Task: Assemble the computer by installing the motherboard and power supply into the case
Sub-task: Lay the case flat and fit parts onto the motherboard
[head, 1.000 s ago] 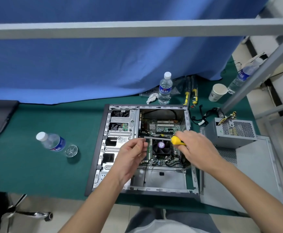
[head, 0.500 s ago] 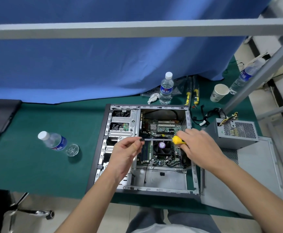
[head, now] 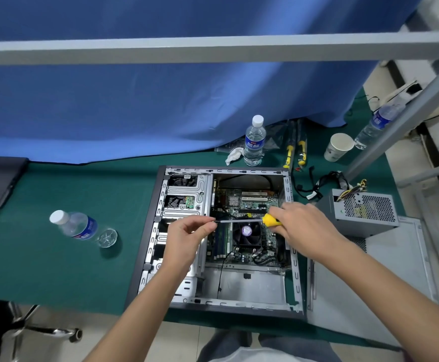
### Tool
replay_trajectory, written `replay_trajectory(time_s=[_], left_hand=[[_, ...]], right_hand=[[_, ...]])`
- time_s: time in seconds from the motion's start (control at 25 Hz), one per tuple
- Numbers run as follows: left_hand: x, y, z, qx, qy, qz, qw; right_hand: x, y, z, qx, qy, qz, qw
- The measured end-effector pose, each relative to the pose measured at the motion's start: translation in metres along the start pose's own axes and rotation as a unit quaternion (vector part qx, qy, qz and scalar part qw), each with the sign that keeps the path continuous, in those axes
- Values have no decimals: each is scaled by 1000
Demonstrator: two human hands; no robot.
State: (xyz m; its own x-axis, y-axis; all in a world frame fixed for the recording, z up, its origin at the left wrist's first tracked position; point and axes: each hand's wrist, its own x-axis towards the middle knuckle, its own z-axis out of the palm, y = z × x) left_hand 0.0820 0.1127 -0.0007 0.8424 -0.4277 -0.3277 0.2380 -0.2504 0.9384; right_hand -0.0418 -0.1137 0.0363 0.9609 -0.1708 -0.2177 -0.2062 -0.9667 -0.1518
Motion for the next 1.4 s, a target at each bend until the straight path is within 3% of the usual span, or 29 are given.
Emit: replay_trajectory(time_s=[0.24,0.4,0.56,0.72,1.0,1.12,1.4], left_hand=[[13,-4,13,83,4,16,996],[24,-9,17,163,-29,-16,986],[31,-15,27,300,-86,-14,950],[46,-15,48,389,-145,0,910],[72,-34,85,363,-95,19,927],[83,-50,97,345,-22,27,938],[120,-74,115,275,45,-10,960]], right_hand=[[10,17,-2,14,-52,-22,998],[22,26,-8,-11,-68,-50,996],[38,37,-24,67,-154,-43,985],[51,62,-44,178,-142,-15,974],[62,79,-47,372,-59,51,925],[68,78,-39,369,-71,70,924],[83,61,-12,399,43,111,909]])
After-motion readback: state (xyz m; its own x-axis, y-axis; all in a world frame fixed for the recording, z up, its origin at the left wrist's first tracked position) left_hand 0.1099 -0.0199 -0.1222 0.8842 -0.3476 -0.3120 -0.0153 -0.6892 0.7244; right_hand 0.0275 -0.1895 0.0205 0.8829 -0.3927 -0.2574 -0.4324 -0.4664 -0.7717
